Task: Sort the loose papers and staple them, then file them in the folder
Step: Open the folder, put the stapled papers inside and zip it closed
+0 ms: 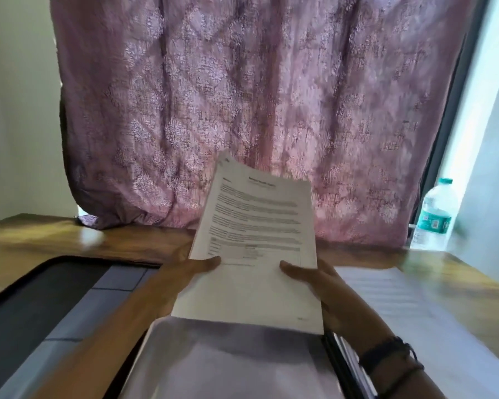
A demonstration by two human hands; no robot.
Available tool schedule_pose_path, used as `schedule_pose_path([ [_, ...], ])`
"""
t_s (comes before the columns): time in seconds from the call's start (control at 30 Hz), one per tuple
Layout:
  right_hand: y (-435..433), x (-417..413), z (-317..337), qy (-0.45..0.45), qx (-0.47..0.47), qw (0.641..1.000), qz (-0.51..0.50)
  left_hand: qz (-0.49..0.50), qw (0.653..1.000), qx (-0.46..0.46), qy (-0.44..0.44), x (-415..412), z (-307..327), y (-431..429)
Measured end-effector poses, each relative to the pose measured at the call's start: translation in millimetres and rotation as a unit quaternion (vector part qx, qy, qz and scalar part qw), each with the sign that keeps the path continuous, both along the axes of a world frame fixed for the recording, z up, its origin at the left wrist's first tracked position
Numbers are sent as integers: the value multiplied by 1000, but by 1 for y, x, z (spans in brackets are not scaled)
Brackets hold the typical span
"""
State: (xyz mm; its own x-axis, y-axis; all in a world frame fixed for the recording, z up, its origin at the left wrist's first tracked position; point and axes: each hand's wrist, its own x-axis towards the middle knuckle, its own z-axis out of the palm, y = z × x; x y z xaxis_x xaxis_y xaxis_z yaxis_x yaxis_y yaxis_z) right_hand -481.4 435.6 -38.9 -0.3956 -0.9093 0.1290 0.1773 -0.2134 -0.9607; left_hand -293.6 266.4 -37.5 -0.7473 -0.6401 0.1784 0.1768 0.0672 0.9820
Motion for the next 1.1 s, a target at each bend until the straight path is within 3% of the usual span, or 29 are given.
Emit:
schedule_pose_path([
  [0.1,-6,-4,-1,-22,13,998,54,-11,999,36,-4,2,1,-11],
  [0.23,-29,-14,36,56,23,998,-11,141,989,47,-19,-2,-8,-35],
  [0.33,-56,-23,71,79,-24,993,-88,247,961,-113,-55,-2,-13,-42],
  [0.43,-84,-25,82,115,-67,984,-120,198,898,-359,-156,6,-27,-43],
  [0.5,-102,-23,76,113,-82,982,-129,158,846,-438,-262,7,-34,-45],
  [0.57,-118,-21,64,91,-82,984,-130,161,809,-480,-298,3,-38,-48],
  [0.8,-150,-11,20,63,-69,988,-124,187,806,-500,-257,-1,-35,-44],
  [0.9,-153,-8,13,79,-57,989,-114,186,823,-482,-238,-2,-35,-45],
  [1.03,-156,-10,19,37,-70,991,-112,179,796,-530,-230,-4,-36,-41],
  [1.1,-158,-7,22,14,-79,991,-111,175,803,-528,-215,-4,-38,-42],
])
